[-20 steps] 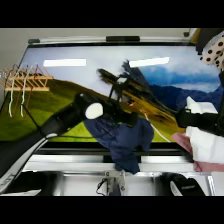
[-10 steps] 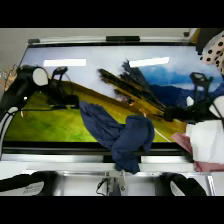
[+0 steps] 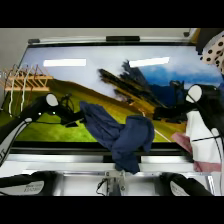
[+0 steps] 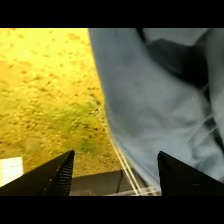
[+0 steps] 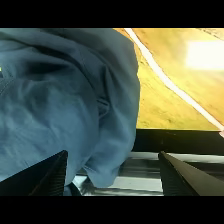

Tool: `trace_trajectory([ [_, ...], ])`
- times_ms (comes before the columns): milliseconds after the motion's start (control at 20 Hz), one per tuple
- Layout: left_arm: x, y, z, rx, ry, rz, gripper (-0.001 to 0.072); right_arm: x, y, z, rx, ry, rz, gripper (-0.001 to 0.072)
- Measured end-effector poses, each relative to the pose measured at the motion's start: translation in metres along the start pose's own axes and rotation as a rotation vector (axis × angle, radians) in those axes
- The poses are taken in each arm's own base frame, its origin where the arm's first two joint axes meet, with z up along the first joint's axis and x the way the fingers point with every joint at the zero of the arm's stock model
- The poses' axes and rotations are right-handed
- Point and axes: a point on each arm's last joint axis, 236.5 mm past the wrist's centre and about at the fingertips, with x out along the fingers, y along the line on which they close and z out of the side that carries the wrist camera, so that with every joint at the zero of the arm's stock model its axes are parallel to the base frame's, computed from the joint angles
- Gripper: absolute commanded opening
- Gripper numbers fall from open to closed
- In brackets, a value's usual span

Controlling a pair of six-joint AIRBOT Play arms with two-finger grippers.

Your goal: Fold the shirts.

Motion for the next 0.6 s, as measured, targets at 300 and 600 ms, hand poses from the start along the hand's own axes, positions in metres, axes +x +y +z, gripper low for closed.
trace_trajectory([
  [300, 0.021, -0.015, 0.005, -0.008, -0.029, -0.037, 0.0243, 0.036, 0.017, -0.02, 0.004, 0.067, 0.101, 0.0686],
  [600, 0.026, -0.016, 0.011, -0.005, -0.055, -0.036, 0.0036, 0.072, 0.04, -0.037, 0.007, 0.076, 0.182, 0.0685],
])
